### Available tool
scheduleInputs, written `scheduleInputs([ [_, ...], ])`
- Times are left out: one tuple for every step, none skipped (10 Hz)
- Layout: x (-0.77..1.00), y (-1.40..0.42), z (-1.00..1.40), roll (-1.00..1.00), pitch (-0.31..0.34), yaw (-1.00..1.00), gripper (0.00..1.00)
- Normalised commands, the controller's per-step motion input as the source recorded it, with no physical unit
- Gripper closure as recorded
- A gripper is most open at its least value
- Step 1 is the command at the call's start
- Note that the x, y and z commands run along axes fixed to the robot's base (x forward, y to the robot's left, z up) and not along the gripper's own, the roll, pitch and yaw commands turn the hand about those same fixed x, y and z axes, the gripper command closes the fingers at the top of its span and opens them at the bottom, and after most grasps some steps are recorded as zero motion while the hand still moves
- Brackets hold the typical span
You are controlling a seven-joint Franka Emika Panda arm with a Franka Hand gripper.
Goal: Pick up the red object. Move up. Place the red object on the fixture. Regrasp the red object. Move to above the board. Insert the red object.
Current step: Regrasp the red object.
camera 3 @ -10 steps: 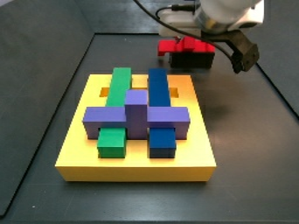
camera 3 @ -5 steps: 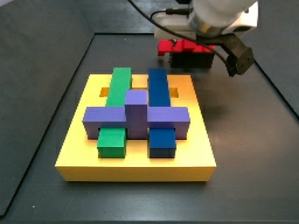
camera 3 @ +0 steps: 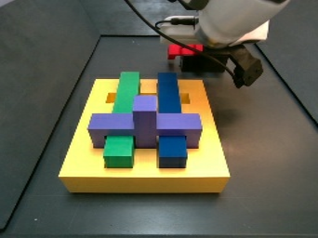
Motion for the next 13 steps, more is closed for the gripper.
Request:
scheduleInputs([
  [0.00, -0.01, -0.10, 0.20, 0.000, 0.00, 0.00],
  [0.00, -0.03, -0.05, 0.13, 0.034, 0.00, 0.00],
  [0.03, -0.04, -0.04, 0.08, 0.091, 0.00, 0.00],
  [0.01, 0.00, -0.03, 0.13, 0.140, 0.00, 0.00],
  [0.00, 0.00, 0.00, 0.18, 0.237, -0.03, 0.00],
  [0.00, 0.00, -0.01, 0.13, 0.174, -0.03, 0.00],
  [0.00, 0.00, -0.02, 0.03, 0.080, -0.01, 0.00],
  [0.00, 0.00, -0.01, -0.08, 0.000, 0.00, 0.00],
  [0.00, 0.00, -0.05, 0.00, 0.000, -0.04, 0.00],
  [0.00, 0.00, 0.00, 0.01, 0.000, 0.00, 0.00],
  [0.00, 0.00, 0.00, 0.01, 0.000, 0.00, 0.00],
  [0.00, 0.00, 0.00, 0.00, 0.000, 0.00, 0.00],
  [0.00, 0.00, 0.00, 0.00, 0.000, 0.00, 1.00],
])
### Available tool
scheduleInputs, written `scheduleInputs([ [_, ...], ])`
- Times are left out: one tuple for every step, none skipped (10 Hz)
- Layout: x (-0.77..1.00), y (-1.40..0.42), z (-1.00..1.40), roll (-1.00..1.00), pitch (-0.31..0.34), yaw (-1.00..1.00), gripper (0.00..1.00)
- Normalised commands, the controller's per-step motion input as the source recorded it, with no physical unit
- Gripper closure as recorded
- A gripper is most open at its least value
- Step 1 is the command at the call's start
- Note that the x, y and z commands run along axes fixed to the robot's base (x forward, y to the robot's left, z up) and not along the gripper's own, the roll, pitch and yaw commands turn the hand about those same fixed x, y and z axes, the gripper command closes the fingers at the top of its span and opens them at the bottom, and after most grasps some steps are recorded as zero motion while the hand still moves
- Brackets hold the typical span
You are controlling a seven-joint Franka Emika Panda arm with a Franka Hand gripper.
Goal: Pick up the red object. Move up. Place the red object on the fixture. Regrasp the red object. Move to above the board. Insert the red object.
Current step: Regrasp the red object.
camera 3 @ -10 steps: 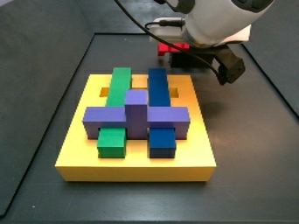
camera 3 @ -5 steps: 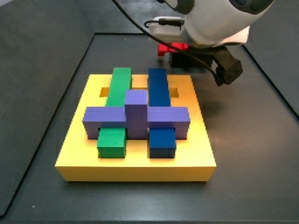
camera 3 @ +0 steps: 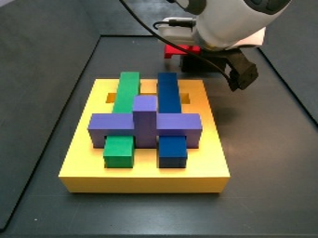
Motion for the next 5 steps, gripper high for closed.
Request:
scheduleInputs([
  [0.00, 0.00, 0.00, 0.00, 0.000, 0.00, 1.00],
  [0.00, 0.00, 0.00, 0.00, 0.000, 0.00, 1.00],
  [0.00, 0.00, 0.00, 0.00, 0.000, 0.00, 1.00],
  [0.00, 0.00, 0.00, 0.00, 0.000, 0.00, 1.00],
  [0.00, 0.00, 0.00, 0.00, 0.000, 0.00, 1.00],
])
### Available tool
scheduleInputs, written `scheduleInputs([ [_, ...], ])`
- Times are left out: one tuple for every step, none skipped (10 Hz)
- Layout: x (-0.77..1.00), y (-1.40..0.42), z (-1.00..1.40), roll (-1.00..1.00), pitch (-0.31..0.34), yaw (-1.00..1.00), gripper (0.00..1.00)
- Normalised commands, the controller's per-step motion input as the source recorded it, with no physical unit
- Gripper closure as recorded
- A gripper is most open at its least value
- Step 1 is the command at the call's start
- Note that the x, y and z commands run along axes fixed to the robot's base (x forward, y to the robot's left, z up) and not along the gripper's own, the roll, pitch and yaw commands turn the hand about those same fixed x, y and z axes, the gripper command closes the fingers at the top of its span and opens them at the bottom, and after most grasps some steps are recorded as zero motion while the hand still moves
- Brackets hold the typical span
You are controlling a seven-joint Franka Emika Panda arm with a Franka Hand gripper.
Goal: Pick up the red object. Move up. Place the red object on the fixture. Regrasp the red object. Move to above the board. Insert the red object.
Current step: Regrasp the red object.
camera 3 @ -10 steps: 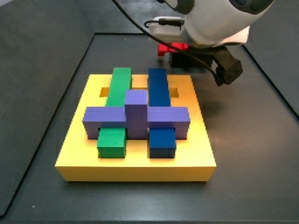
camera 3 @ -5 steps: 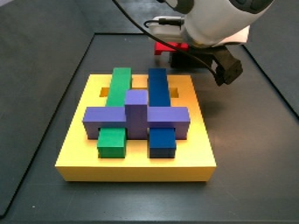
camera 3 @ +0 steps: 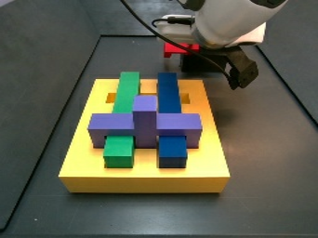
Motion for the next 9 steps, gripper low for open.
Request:
scheduleInputs([
  [0.00, 0.00, 0.00, 0.00, 0.000, 0.00, 1.00],
  [0.00, 0.00, 0.00, 0.00, 0.000, 0.00, 1.00],
  [0.00, 0.00, 0.00, 0.00, 0.000, 0.00, 1.00],
  [0.00, 0.00, 0.00, 0.00, 0.000, 0.00, 1.00],
  [0.00, 0.00, 0.00, 0.00, 0.000, 0.00, 1.00],
  [0.00, 0.00, 0.00, 0.00, 0.000, 0.00, 1.00],
  [0.00, 0.00, 0.00, 0.00, 0.000, 0.00, 1.00],
  [0.00, 0.00, 0.00, 0.00, 0.000, 0.00, 1.00],
  [0.00, 0.00, 0.00, 0.00, 0.000, 0.00, 1.00],
])
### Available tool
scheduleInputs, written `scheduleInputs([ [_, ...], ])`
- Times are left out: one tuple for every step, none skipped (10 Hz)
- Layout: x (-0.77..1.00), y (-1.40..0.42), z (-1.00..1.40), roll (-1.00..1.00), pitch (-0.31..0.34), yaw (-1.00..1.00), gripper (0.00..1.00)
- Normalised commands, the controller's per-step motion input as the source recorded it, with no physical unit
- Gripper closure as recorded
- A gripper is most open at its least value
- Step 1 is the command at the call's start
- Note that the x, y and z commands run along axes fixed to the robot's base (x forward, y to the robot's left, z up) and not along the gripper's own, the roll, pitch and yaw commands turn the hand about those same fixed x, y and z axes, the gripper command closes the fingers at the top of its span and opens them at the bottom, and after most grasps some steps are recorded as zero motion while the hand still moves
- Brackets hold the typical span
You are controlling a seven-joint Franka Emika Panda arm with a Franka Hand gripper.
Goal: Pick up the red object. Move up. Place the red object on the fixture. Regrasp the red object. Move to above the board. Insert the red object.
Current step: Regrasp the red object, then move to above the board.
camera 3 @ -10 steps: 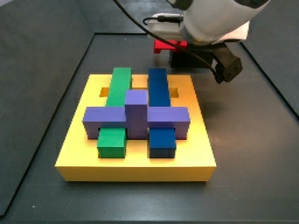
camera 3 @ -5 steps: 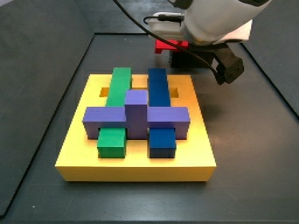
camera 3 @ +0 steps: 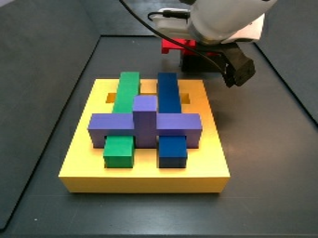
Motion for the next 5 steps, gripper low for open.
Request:
scheduleInputs([
  [0.00, 0.00, 0.00, 0.00, 0.000, 0.00, 1.00],
  [0.00, 0.00, 1.40, 0.00, 0.000, 0.00, 1.00],
  [-0.02, -0.01, 1.40, 0.03, 0.000, -0.06, 1.00],
  [-0.05, -0.01, 1.40, -0.02, 0.002, -0.06, 1.00],
  [-0.04, 0.00, 1.40, 0.00, 0.023, -0.05, 1.00],
])
